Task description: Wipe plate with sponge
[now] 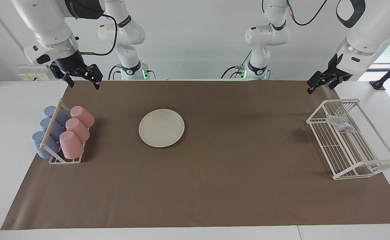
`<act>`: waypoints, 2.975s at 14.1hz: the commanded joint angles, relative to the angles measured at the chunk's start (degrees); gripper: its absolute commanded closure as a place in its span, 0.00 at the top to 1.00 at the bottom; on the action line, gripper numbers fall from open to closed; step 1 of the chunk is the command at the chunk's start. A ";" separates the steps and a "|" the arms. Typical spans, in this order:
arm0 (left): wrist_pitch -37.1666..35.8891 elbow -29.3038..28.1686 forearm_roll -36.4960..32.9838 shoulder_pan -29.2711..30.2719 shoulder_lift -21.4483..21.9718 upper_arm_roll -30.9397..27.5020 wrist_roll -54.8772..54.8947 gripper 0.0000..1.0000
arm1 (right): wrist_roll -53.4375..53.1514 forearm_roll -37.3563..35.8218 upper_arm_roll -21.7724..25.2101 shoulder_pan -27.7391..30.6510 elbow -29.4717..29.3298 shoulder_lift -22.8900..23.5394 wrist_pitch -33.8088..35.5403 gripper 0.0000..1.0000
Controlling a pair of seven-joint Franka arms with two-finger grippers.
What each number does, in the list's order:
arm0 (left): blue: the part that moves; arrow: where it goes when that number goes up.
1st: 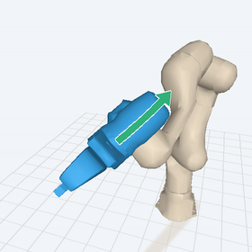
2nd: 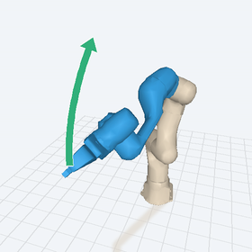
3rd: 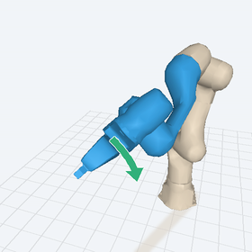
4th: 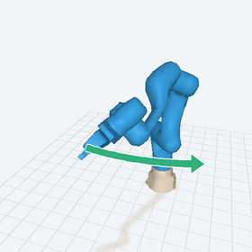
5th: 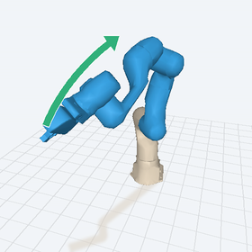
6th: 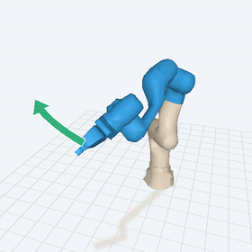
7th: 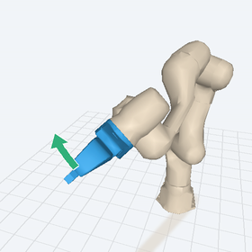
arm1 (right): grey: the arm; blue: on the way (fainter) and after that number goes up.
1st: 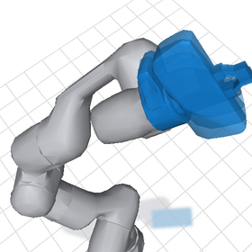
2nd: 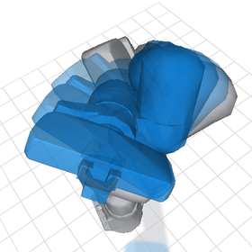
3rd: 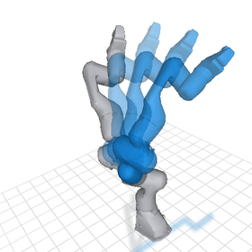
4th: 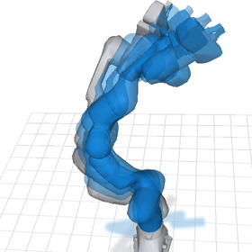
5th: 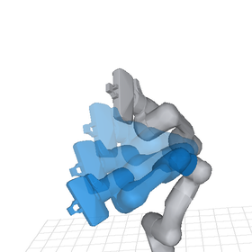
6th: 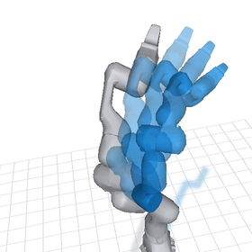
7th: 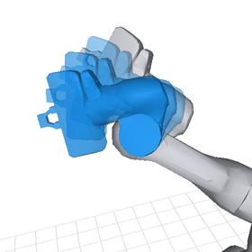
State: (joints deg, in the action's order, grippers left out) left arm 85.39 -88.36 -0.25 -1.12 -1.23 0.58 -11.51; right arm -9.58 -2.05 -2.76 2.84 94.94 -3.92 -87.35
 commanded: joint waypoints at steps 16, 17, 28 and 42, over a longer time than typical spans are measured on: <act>21.65 -19.40 -47.03 -4.15 -9.49 0.48 -17.67 1.00 | -73.44 9.43 -14.54 -3.54 -2.97 2.13 -0.11 1.00; 22.01 -19.48 -47.30 -4.06 -9.50 0.48 -17.67 1.00 | -77.13 8.82 -14.73 -5.80 -6.40 4.94 1.03 1.00; 20.78 -19.31 -47.21 -3.45 -9.50 0.48 -17.40 0.00 | -111.59 1.43 -12.79 -26.64 -33.68 26.50 5.10 0.98; 5.86 -2.19 -24.06 -3.63 -8.62 0.65 -12.66 0.00 | -119.44 1.96 -13.23 -32.28 -32.45 27.38 3.76 1.00</act>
State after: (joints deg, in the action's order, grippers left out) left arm 95.69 -95.36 -31.83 -4.92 -10.45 1.46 -25.78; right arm -127.00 -0.24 -15.91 -29.55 61.57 24.27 -83.78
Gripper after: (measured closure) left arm 0.943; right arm 0.000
